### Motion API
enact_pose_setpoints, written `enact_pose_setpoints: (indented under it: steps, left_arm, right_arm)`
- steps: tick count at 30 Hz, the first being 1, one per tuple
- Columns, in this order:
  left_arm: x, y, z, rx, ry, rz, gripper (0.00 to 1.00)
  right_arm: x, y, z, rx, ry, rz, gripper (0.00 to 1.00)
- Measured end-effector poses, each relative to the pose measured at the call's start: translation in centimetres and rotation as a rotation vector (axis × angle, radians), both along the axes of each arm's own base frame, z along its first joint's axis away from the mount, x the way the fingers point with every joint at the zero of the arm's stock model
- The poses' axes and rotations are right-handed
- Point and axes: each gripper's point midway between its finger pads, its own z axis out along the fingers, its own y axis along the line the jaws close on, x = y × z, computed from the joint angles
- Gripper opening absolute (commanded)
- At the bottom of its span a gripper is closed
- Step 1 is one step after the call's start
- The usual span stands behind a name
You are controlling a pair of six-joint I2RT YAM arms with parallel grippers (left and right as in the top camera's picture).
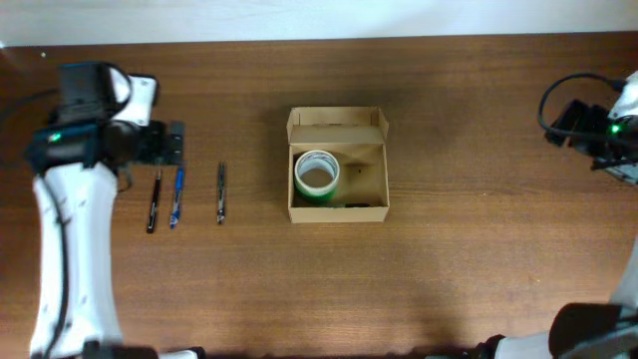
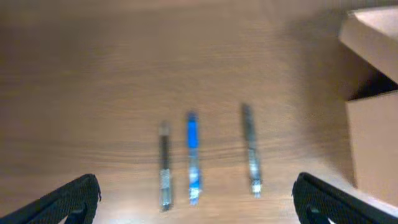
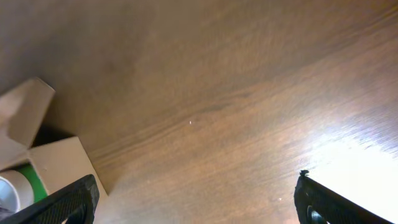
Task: Pack container
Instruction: 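Lower the left gripper onto the black pen and grasp it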
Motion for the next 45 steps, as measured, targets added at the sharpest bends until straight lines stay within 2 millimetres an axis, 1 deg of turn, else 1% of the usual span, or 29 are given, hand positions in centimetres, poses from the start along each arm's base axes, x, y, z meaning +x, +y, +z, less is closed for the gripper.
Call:
enact_pose_setpoints:
  steps: [1,2,3,4,7,9,11,12,14,18,22,26,29,31,34,36,38,41,42,43,44,45]
  left_arm:
    - [-0.5,0.8,0.7,0.014,-0.007,0.023,0.99]
    - [-1.0,1.6,0.9,0.024,-0.001,0.049,0.99]
    - [-1.6,2.3,0.8,0.026,0.017,0.073,0.99]
    - [-2.0,3.0,0.2,0.023,0.046,0.093,0.99]
    - [-2.7,4.7,-3.0,-0.002,0.168,0.14,0.99]
    - [-2.8,5.4,-6.0,-0.025,0.27,0.156,0.99]
    - [-2.8,5.9,-8.4,-0.04,0.343,0.16,0.91]
    - [-2.7,6.1,-9.4,-0.044,0.373,0.153,0.89]
    - [-2.7,6.3,-11.4,-0.049,0.431,0.129,0.73]
    - [-2.2,6.7,-14.3,-0.036,0.493,0.058,0.72]
    - [-1.5,7.0,-16.0,-0.03,0.51,0.026,0.73]
    - [-1.6,6.9,-18.2,-0.045,0.561,0.013,0.73]
    - [-1.9,6.8,-20.3,-0.063,0.614,0.01,0.72]
    - [-2.1,6.7,-21.8,-0.077,0.647,0.017,0.72]
    - [-2.3,6.7,-23.3,-0.093,0.678,0.038,0.69]
    - [-2.5,6.7,-23.9,-0.099,0.694,0.049,0.64]
    - [-2.5,6.8,-24.0,-0.094,0.695,0.063,0.6]
    - [-2.4,6.9,-24.1,-0.088,0.692,0.074,0.47]
    - [-2.3,7.0,-24.1,-0.086,0.689,0.08,0.39]
    - [-2.3,7.1,-24.1,-0.084,0.688,0.083,0.28]
    - [-2.3,7.1,-24.1,-0.082,0.688,0.082,0.15]
    - [-2.3,7.1,-24.1,-0.082,0.688,0.084,0.06]
  right_arm:
    - [0.1,0.0,-0.6,0.009,0.015,0.001,0.99]
    - [0.2,0.0,-1.1,0.017,0.031,0.001,0.99]
    - [0.3,-0.1,-1.5,0.022,0.041,0.001,0.99]
    - [0.4,-0.1,-1.9,0.026,0.051,0.001,0.99]
    - [0.7,-0.2,-2.8,0.041,0.075,0.002,0.99]
    - [0.8,-0.3,-3.4,0.048,0.09,0.002,0.99]
    - [0.9,-0.3,-3.8,0.052,0.1,0.003,0.99]
    - [0.9,-0.3,-3.9,0.054,0.103,0.002,0.99]
    - [0.9,-0.3,-3.9,0.054,0.104,0.003,0.99]
    - [0.9,-0.3,-3.9,0.054,0.104,0.002,0.99]
    - [0.9,-0.3,-3.9,0.055,0.104,0.001,0.99]
    - [0.9,-0.3,-3.9,0.055,0.104,-0.001,0.99]
    - [0.9,-0.3,-3.9,0.055,0.104,0.0,0.99]
    - [0.9,-0.3,-3.9,0.055,0.104,-0.001,0.99]
    - [0.9,-0.3,-3.9,0.055,0.104,0.0,0.99]
    - [0.9,-0.3,-3.9,0.055,0.104,-0.001,0.99]
    - [0.9,-0.3,-3.9,0.056,0.104,-0.001,0.99]
    - [0.9,-0.3,-3.9,0.056,0.104,-0.001,0.99]
    - [0.9,-0.3,-3.9,0.055,0.103,-0.001,0.99]
    - [0.9,-0.3,-3.9,0.056,0.104,-0.001,0.99]
    - [0.9,-0.3,-3.9,0.056,0.104,-0.001,0.99]
    - [0.9,-0.3,-3.9,0.056,0.104,-0.001,0.99]
